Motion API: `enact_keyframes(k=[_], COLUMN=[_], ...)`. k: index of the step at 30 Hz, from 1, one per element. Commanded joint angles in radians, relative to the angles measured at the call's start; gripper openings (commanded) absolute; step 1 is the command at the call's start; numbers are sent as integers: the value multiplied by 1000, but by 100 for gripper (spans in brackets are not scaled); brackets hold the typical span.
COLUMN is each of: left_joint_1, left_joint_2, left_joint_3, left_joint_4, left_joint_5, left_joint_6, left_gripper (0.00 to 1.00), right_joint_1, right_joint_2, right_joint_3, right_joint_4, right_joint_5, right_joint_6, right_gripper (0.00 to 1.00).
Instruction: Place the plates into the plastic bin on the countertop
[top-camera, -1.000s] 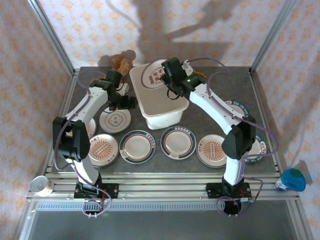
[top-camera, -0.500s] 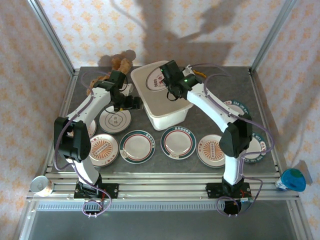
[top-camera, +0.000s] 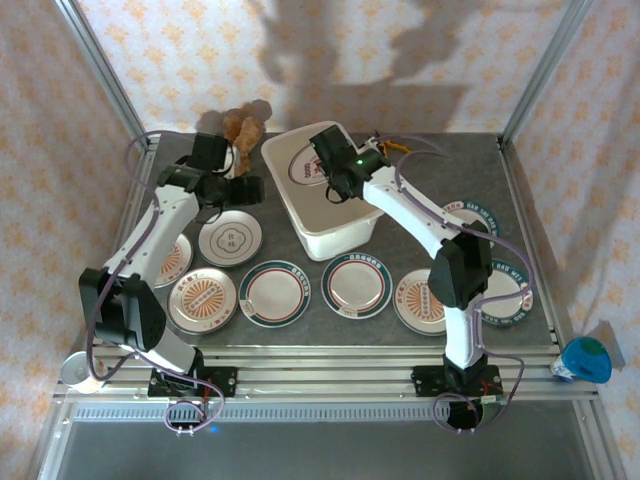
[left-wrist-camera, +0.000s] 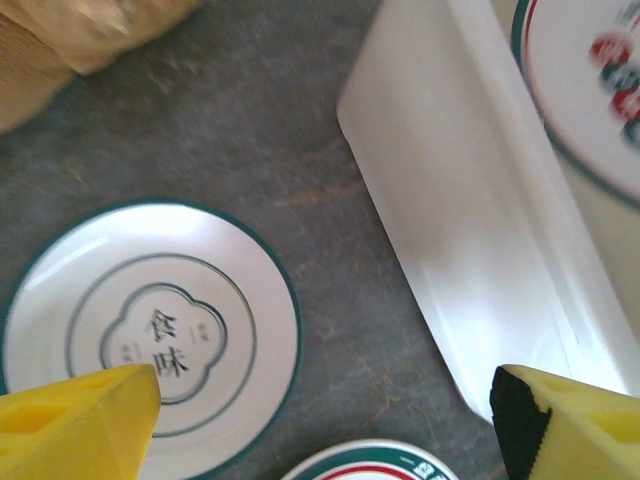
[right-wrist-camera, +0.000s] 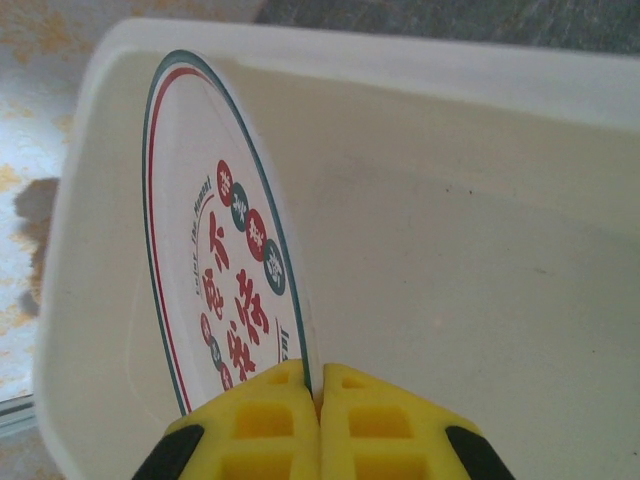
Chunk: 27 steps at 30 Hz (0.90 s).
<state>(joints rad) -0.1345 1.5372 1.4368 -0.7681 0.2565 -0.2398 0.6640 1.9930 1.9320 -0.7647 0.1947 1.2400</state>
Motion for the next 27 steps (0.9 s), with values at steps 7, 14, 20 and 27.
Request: enact_keyframes(k=[7,14,20,27], left_joint_1=[41,51,56,56], left_joint_2=[-36,-44,-42,-22], left_joint_3=[-22,-32,-35,-35], left_joint_4=[30,15,1,-13], left_joint_5=[-39,-49,-57,-57], left_joint_6=[-17,-4,4,7], left_gripper=[89,88,88,88], right_joint_1=[26,39,42,42], right_joint_2=[110,192,242,294], right_joint_3=[147,193,196,184], right_joint_4=[-88,-112,-124,-107], right_joint_5=[64,53,62,51], right_joint_6=[101,163,208,220], right_gripper=[0,0,0,0])
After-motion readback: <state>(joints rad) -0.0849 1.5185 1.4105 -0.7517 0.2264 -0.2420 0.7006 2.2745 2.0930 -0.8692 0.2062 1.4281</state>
